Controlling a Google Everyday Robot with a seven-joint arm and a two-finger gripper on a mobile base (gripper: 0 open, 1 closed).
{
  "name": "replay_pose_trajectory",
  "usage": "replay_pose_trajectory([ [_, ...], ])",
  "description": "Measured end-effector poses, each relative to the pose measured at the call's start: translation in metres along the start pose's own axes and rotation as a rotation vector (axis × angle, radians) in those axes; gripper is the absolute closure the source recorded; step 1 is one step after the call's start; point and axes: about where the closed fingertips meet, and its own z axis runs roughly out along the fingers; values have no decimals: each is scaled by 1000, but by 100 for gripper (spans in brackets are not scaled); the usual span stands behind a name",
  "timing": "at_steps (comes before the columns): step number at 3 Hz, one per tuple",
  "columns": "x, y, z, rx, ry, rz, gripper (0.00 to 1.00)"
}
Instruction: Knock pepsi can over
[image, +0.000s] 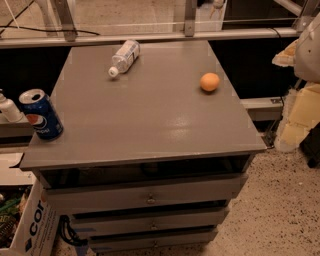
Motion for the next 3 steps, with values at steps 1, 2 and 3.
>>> replay_pose_trajectory([
  [1, 0, 0, 0, 0, 0, 0, 0],
  [2, -3, 0, 8, 4, -30, 6, 0],
  [3, -20, -5, 32, -5, -102, 6, 0],
])
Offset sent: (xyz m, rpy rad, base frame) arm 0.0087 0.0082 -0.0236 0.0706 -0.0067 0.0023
